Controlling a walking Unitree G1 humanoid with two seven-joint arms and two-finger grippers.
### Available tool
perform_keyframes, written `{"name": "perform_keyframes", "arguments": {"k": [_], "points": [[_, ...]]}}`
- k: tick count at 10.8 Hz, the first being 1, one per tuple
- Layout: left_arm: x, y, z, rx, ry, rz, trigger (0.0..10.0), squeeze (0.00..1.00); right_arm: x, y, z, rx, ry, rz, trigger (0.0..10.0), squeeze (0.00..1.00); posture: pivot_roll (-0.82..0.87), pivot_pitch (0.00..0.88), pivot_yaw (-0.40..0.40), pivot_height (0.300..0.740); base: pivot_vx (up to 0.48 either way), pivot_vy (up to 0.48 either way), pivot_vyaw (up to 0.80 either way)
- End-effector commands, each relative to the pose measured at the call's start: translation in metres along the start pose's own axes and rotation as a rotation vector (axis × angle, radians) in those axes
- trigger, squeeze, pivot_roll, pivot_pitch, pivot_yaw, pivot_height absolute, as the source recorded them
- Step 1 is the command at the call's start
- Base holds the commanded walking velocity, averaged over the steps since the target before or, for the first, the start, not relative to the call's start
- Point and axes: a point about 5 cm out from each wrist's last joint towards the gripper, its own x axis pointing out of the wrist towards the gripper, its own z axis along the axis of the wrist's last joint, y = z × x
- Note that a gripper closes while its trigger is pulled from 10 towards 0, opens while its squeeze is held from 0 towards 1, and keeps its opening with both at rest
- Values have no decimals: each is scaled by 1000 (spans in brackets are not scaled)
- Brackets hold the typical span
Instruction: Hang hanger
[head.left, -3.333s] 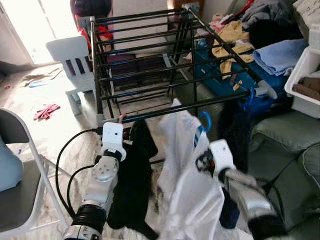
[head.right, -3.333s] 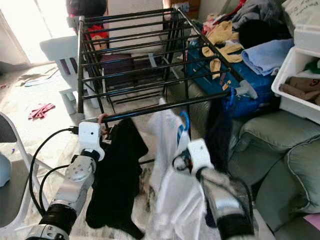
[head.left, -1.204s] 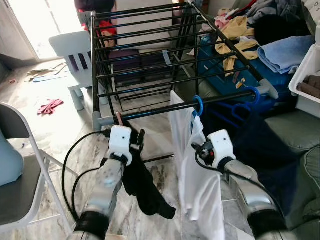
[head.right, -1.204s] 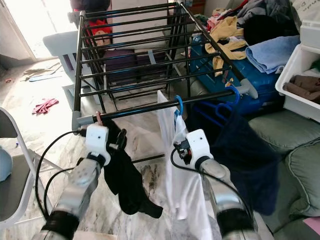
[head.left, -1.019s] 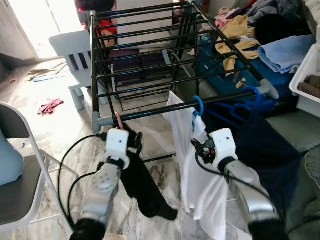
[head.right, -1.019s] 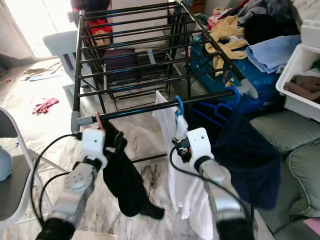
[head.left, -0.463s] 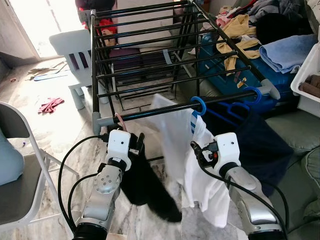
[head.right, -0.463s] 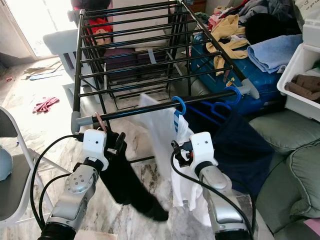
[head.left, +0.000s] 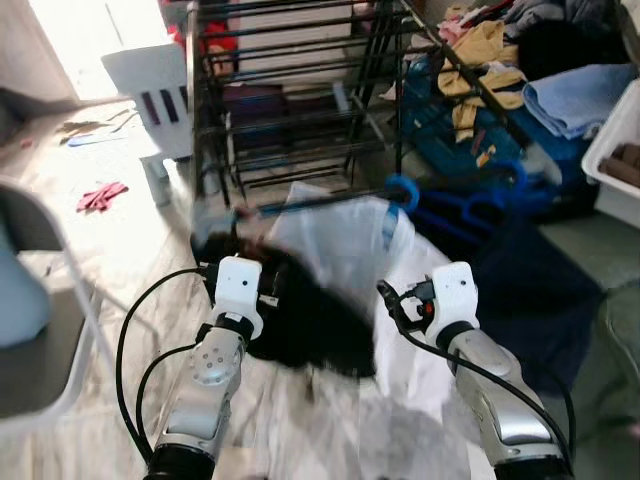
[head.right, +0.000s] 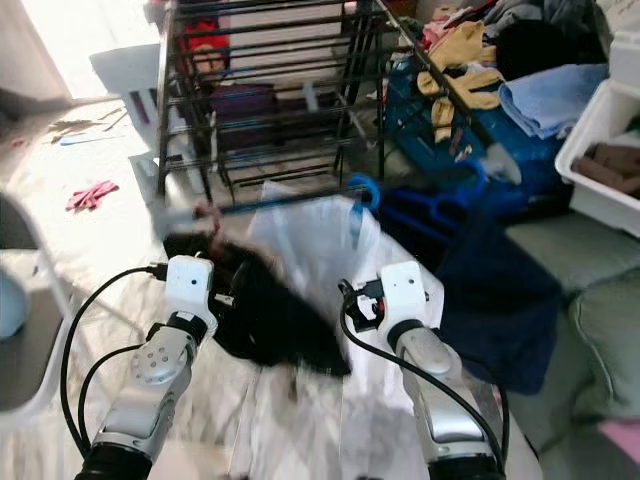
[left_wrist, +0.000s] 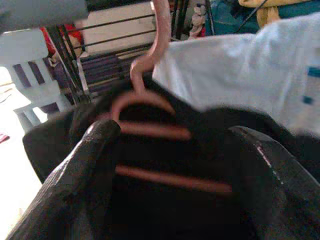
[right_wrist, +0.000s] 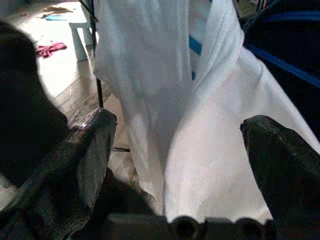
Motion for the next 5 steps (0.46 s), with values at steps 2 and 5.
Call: {"name": "perform_keyframes", "arguments": {"k": [2, 5], "points": [[1, -1, 3, 14, -7, 2, 10000, 0, 0, 0, 1, 12, -2, -6, 10000, 1000, -159, 0, 46, 740, -343, 0, 0], [3, -2, 4, 14, -6, -2, 10000, 0, 0, 1, 0, 15, 1, -11, 10000, 1000, -160, 0, 52, 740, -340, 0, 0]]}}
